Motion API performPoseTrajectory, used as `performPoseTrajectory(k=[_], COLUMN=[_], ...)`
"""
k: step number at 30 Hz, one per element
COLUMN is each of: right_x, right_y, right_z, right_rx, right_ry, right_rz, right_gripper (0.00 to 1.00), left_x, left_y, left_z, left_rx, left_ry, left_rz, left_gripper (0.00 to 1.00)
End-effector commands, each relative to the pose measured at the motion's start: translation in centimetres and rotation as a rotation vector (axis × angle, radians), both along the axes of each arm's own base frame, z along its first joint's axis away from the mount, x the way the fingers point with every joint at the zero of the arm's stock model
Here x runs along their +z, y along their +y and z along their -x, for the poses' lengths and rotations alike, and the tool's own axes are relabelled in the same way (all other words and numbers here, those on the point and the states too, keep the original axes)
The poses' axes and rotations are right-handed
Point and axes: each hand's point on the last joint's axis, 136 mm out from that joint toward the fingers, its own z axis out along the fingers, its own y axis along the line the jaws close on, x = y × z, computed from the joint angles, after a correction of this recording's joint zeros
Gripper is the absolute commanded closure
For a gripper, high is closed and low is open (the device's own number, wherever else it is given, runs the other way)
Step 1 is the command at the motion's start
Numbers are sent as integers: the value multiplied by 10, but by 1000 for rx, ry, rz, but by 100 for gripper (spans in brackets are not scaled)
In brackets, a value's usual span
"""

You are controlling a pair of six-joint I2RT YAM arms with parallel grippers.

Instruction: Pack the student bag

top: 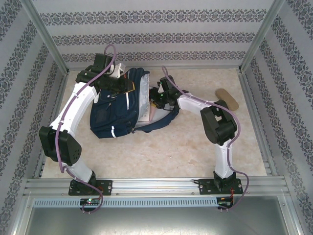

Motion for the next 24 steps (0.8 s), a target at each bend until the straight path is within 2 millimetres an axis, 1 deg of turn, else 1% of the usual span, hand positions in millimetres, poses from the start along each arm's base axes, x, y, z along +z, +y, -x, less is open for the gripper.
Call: performPoseTrajectory(k=[1, 5, 8, 11, 12, 14, 15, 17, 20, 22, 24], right_x=[-2, 3, 1, -1, 1, 13, 21, 34, 53, 58, 58], right_y=[-33, -44, -50, -54, -56, -65, -72, -89, -127, -152, -180], right_z=[14, 18, 21, 19, 17, 13, 11, 10, 7, 7, 4], right_rx=[22, 27, 26, 18, 12, -4, -15, -34, -81, -111, -151], right_ry=[12, 8, 7, 10, 3, -34, -54, -95, -152, -167, -161], right_rz=[167, 190, 217, 224, 225, 235, 244, 272, 335, 377, 418], right_gripper=[38, 38, 38, 38, 38, 37, 37, 36, 34, 32, 31], left_x=[34, 30, 29, 28, 28, 26, 25, 22, 19, 18, 19], left_y=[0, 0, 0, 0, 0, 0, -1, -3, -6, -6, -8], left_z=[-6, -6, -5, -6, -5, -6, -5, -6, -6, -7, -8], left_rx=[-27, -27, -28, -30, -32, -35, -38, -47, -62, -67, -76], left_ry=[-137, -131, -133, -132, -131, -126, -124, -115, -108, -110, -114], left_rz=[29, 26, 23, 24, 24, 22, 23, 29, 37, 37, 43], left_gripper=[100, 100, 100, 100, 100, 100, 98, 99, 100, 100, 100])
